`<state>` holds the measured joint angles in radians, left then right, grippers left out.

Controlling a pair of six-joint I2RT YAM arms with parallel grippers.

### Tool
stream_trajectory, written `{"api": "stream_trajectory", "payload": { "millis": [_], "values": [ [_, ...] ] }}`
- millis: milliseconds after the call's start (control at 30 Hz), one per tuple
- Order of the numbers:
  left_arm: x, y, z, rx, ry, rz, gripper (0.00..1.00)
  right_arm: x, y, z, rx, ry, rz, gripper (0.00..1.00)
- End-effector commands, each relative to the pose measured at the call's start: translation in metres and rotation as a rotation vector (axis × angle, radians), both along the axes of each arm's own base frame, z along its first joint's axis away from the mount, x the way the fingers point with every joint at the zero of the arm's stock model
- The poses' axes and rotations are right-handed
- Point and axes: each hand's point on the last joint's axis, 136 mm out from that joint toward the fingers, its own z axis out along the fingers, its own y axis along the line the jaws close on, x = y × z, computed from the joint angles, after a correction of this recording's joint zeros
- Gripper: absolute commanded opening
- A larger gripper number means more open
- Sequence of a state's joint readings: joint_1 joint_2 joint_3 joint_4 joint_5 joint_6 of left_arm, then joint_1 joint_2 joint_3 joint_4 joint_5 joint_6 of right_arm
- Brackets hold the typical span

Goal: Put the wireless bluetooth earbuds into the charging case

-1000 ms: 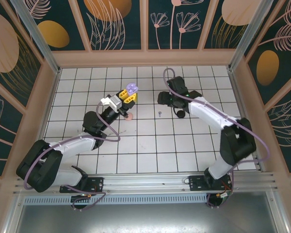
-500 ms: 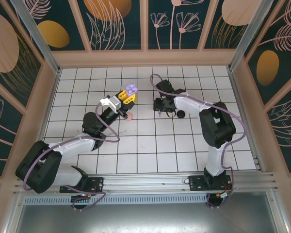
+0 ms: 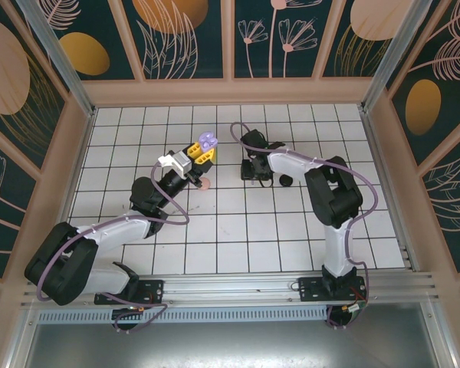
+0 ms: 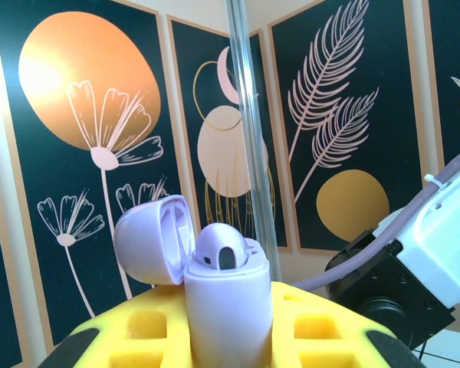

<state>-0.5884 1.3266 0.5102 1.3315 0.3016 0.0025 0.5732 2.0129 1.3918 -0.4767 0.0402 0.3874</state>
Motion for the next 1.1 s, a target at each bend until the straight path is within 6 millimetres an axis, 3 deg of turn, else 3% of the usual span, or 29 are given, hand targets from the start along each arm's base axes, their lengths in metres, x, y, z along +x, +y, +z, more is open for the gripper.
{"api": "stream_trajectory", "payload": {
  "millis": [0,467,1067],
  "values": [
    [-0.003,0.0,0.006,-0.023,-0.015,-0.006,0.0,0.002,-0.005,-0.009,-0.049,0.004,0.009,0.45],
    [-0.002,-0.001,0.006,-0.018,-0.012,-0.007,0.0,0.008,-0.005,-0.017,-0.064,0.002,-0.003,0.4],
    [-0.002,0.0,0.007,-0.021,-0.01,-0.003,0.0,-0.003,-0.004,-0.027,-0.13,0.01,0.009,0.37]
  ]
}}
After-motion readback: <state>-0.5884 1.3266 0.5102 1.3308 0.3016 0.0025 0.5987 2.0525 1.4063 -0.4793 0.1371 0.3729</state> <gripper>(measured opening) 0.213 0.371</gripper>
